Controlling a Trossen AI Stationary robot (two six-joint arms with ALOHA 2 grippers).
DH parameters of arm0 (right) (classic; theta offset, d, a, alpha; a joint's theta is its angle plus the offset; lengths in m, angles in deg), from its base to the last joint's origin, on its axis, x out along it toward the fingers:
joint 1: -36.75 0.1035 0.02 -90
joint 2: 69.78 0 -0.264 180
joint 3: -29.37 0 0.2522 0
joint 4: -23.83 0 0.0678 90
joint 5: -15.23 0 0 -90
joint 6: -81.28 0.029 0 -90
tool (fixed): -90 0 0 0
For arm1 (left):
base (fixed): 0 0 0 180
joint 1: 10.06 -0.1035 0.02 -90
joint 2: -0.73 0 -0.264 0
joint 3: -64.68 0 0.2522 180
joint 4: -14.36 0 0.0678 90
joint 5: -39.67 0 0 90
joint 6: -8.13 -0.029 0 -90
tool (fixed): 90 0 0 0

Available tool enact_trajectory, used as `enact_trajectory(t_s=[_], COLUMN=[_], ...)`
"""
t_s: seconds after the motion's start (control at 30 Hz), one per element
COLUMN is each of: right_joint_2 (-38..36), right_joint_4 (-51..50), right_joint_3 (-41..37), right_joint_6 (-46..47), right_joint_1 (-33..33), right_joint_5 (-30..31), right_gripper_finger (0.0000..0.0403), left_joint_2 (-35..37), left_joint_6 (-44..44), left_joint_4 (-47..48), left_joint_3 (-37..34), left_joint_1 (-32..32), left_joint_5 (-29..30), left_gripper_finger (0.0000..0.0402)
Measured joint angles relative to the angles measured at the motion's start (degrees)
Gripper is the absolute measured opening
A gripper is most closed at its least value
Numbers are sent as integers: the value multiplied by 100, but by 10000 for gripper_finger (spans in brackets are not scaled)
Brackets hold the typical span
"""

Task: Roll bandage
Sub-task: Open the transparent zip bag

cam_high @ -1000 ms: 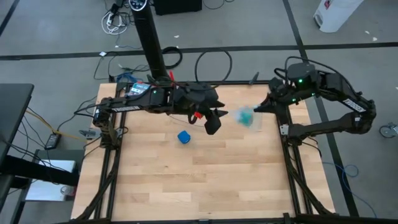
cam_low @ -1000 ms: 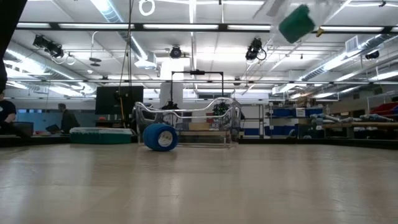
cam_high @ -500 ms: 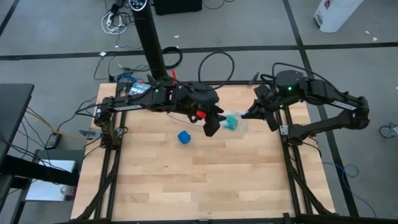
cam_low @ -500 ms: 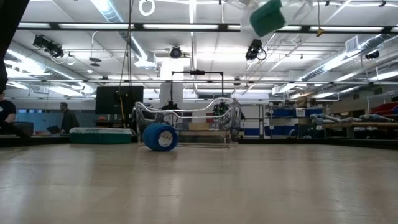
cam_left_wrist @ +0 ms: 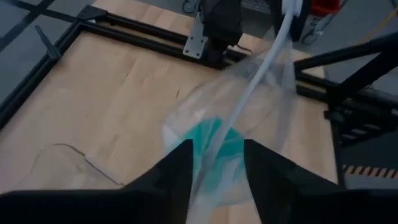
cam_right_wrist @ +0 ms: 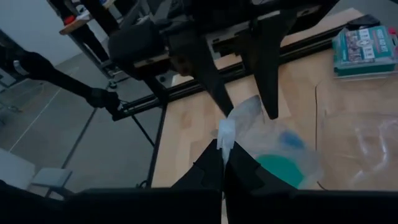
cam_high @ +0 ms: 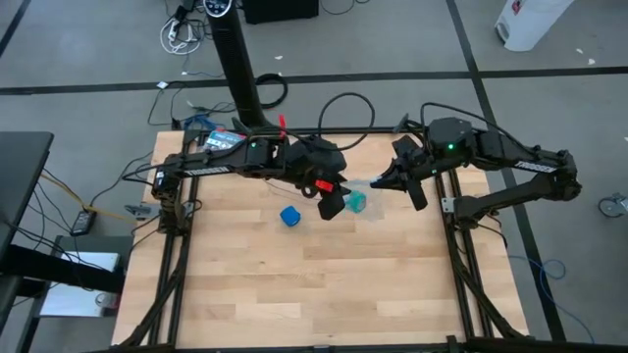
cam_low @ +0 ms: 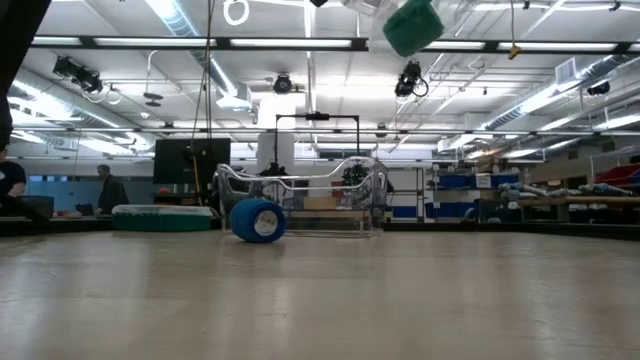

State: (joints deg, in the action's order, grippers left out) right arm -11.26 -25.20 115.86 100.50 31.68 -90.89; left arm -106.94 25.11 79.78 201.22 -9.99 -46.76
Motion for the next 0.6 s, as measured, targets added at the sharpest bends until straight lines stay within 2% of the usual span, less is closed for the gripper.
enact_trajectory(t_s=[0.07, 0.2, 0.37, 0.5, 0.6], right_joint_2=[0, 0, -13, -235, -409], right_joint_4=[12, 12, -50, -111, -471], right_joint_3=[0, 0, 0, -2, 2], right_joint_6=[6, 37, 345, 810, 907], right_joint_1=[9, 54, 92, 90, 97], right_joint_5=[2, -45, -253, -780, -728], right_gripper_finger=[0, 0, 16, 50, 77], left_joint_2=[-1, -3, -3, 5, 37], left_joint_6=[-144, -184, -521, -928, -1429], left_joint_4=[31, 35, 18, 68, 65], left_joint_3=[-2, -2, 0, 0, 0], left_joint_1=[0, -35, -90, -126, -174], left_joint_5=[80, 107, 112, 98, -109], left_gripper_finger=[115, 18, 6, 4, 4])
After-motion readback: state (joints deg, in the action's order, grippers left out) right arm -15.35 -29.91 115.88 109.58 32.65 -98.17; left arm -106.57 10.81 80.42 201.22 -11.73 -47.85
